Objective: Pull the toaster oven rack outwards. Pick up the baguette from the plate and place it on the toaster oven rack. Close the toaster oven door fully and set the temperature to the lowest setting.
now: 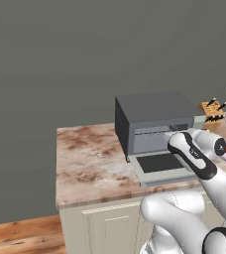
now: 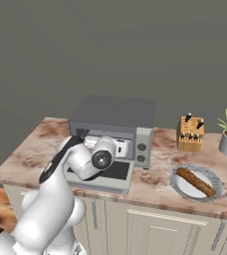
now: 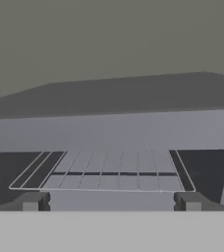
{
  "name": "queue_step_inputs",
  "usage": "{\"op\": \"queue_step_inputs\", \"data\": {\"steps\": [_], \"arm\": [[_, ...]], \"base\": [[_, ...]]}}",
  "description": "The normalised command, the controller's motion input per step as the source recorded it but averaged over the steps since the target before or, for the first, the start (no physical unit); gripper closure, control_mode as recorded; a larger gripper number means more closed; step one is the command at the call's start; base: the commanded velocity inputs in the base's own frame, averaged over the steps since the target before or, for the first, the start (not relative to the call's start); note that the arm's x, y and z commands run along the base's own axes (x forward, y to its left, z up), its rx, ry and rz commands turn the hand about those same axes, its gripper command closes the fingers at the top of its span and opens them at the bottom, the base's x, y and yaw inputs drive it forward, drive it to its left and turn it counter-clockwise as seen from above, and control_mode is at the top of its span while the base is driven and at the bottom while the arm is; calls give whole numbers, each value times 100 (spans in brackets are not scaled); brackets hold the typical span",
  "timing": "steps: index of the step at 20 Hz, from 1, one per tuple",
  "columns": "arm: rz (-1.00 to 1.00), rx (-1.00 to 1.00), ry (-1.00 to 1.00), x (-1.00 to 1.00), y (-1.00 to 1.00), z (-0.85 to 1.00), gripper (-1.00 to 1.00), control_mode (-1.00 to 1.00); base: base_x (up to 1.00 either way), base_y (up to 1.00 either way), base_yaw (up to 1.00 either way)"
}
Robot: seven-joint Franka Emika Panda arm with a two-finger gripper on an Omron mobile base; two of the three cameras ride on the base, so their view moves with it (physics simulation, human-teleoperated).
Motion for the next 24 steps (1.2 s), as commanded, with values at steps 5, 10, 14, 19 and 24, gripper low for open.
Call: {"op": "queue_step_inputs", "data": {"steps": [5, 10, 14, 19, 24], "arm": [[0, 0, 1, 16, 3, -4, -100, -100], [0, 0, 0, 9, 0, -17, -100, -100], [0, 0, 0, 10, 0, -27, -100, -100], [0, 0, 0, 9, 0, -6, -100, -100], [0, 0, 0, 12, 0, 0, -100, -100]], "base": [[0, 0, 0], [0, 0, 0], [0, 0, 0], [0, 0, 0], [0, 0, 0]]}}
